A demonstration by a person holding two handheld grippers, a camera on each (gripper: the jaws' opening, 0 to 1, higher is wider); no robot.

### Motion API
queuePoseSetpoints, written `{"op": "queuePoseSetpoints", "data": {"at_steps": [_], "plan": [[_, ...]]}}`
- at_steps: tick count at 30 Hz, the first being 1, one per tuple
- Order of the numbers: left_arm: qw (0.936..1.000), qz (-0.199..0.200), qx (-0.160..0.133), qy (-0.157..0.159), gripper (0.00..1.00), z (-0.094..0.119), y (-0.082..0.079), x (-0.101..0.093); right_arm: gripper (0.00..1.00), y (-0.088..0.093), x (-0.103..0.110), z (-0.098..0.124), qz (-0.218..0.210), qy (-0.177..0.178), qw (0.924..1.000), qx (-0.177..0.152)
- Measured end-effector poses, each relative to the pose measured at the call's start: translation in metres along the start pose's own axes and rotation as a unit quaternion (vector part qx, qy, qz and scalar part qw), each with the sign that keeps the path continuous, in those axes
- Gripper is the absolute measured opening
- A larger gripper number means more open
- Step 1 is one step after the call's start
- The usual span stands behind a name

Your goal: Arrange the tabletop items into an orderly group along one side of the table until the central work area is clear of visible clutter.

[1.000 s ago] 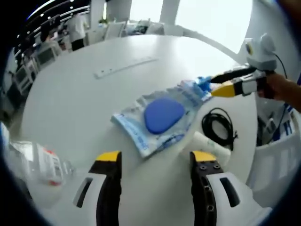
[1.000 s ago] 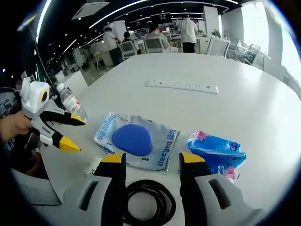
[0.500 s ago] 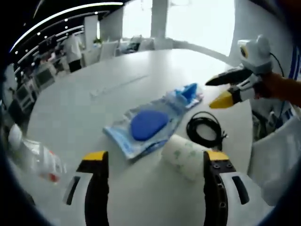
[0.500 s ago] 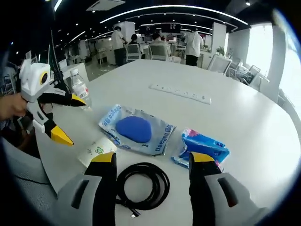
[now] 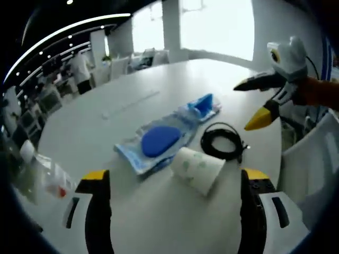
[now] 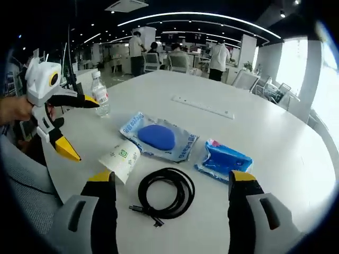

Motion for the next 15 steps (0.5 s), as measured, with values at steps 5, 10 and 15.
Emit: {"op": "queuePoseSetpoints", "data": {"at_steps": [5,10,15], "plan": [[1.0000,0.002,0.004,-0.001,1.00,0.004,0.010,-0.007,0.93,0.010,0.004,0.009,-0.014,-0.008,0.9998,-0.010],[1.0000,0.000,0.007,0.003,1.00,0.004,0.017,-0.013,0.98,0.020,0.010,0.017,-0.033,-0.021,0.9991,-0.013],[0.9998,-0.017,-0.003,0.007,1.00,0.003,0.016,-0.018,1.00,0.031,0.012,0.023,-0.030,-0.008,0.9995,-0.005]]}}
Point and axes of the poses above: the point that each gripper's makers call its tool centre point, and the gripper's own axes: z roughly backward along the fingers, x roughly to its left, y roughly out of its underside, the point moved 1 cm from there along z, roughly backward along the fingers, and after that the axes turned 11 degrees about x, right-handed, at the moved point
